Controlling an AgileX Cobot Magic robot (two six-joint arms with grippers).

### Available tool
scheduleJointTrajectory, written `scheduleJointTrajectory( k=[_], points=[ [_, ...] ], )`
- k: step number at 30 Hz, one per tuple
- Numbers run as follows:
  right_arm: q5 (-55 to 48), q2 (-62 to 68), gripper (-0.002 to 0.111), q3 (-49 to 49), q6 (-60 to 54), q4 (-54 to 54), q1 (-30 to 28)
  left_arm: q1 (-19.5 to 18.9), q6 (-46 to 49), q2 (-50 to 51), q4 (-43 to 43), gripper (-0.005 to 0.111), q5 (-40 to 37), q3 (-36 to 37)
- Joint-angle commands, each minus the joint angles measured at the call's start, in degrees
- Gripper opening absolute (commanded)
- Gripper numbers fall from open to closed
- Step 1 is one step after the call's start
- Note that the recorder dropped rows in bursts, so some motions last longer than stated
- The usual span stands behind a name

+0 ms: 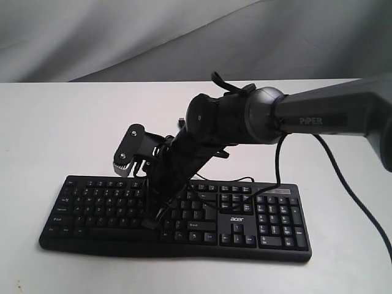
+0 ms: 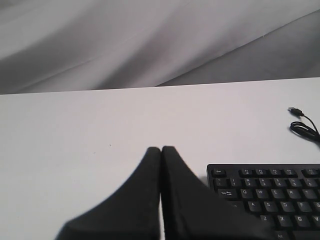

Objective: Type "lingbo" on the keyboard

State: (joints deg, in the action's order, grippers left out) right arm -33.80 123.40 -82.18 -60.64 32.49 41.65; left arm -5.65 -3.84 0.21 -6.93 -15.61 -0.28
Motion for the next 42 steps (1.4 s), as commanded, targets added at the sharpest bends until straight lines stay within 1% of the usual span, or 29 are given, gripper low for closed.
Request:
scheduleJointTrajectory(
  k=[1,7,13,18,25,42],
  points=[
    [0.6,0.0,0.000,-0.3,0.1,-0.5,-0.5,-0.1,-0.1,-0.2,0.2,0.001,0.4,0.3],
    [0.9,1.5,0.000,-0.3,0.1,-0.8,-0.5,-0.1,-0.1,-0.2,0.2,0.001,0.4,0.3],
    [-1.0,-1.2,0.000,-0.3,1.3,-0.8,-0.5,-0.1,-0.1,-0.2,0.2,0.001,0.4,0.3],
    [-1.5,-1.6,0.000,-0.3,2.5,0.2,2.5,-0.1,-0.1,-0.2,0.2,0.001,0.4,0.3],
    [-1.9,-1.0,0.000,-0.3,2.5,0.0,4.4,-0.1,-0.1,-0.2,0.2,0.001,0.4,0.3],
    [-0.9,-0.3,0.000,-0.3,2.6,0.1,4.6,-0.1,-0.1,-0.2,0.2,0.001,0.4,0.3]
  ],
)
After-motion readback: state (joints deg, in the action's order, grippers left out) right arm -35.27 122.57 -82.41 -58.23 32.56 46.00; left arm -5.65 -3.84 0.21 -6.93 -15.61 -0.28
